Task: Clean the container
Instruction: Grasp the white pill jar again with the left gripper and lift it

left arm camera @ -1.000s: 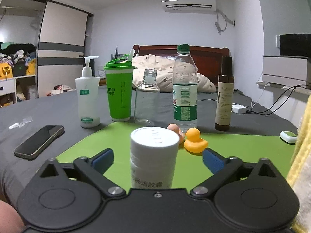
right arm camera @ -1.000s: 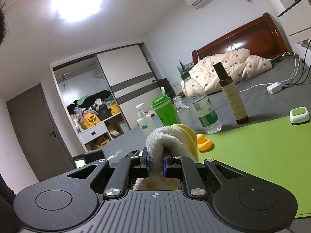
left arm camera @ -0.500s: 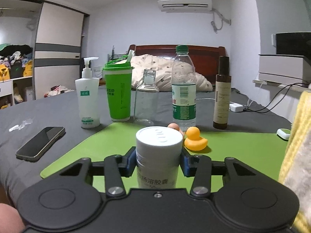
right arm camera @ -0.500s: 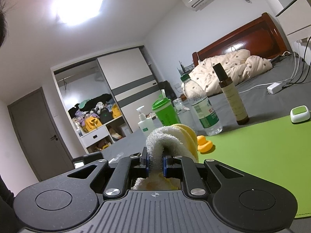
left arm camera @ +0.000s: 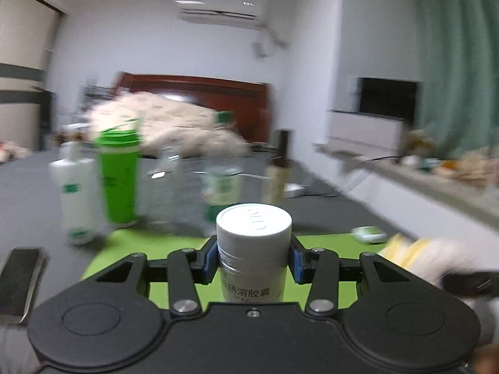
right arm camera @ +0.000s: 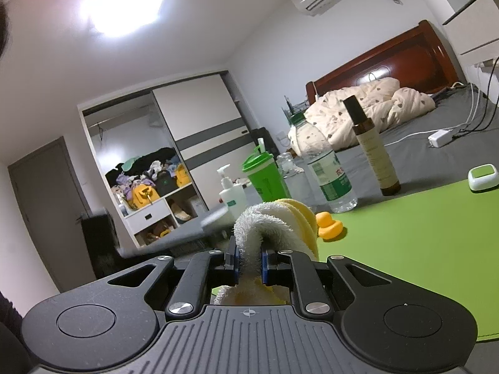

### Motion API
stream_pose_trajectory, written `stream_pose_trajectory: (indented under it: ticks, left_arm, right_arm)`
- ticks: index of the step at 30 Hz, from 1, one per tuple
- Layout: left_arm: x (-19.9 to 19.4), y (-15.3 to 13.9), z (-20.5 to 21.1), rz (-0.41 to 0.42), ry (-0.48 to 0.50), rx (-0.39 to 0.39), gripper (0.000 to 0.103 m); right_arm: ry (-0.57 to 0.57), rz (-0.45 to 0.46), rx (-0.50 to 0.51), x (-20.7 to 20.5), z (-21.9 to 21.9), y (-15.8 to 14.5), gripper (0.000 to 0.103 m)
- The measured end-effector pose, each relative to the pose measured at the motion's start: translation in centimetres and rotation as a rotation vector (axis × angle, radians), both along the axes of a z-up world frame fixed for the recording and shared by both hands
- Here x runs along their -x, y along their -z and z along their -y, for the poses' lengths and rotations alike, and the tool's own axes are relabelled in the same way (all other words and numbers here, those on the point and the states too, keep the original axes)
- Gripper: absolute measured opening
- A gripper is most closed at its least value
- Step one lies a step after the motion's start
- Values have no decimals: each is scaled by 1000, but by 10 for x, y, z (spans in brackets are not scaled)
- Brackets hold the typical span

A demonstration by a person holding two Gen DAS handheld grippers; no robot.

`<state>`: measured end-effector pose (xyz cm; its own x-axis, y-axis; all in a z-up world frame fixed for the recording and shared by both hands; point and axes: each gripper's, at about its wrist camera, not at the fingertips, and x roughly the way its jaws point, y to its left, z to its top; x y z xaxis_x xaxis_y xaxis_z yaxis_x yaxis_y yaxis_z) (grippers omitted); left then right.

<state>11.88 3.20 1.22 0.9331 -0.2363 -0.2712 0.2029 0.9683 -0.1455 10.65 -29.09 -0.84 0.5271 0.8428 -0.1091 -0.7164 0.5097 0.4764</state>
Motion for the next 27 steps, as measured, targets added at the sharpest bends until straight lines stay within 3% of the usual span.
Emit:
stream_pose_trajectory:
  ticks: [4,9,19,27]
  left_arm:
    - [-4,-31,-12,12,150,-5,43]
    - [-6,-52,-5,57,191,-66,43]
    - [-2,-54,9,43,267,-21,43]
    - [0,-56,8,39,302,-24,43]
  right_arm:
    - [-24,16,-29,4,-9,-2,13]
    - [-69,85,-61,16,-29,-16,13]
    - [-97,188,28,23,-76,-32,13]
    - [-29,194,35,12,-66,-33,13]
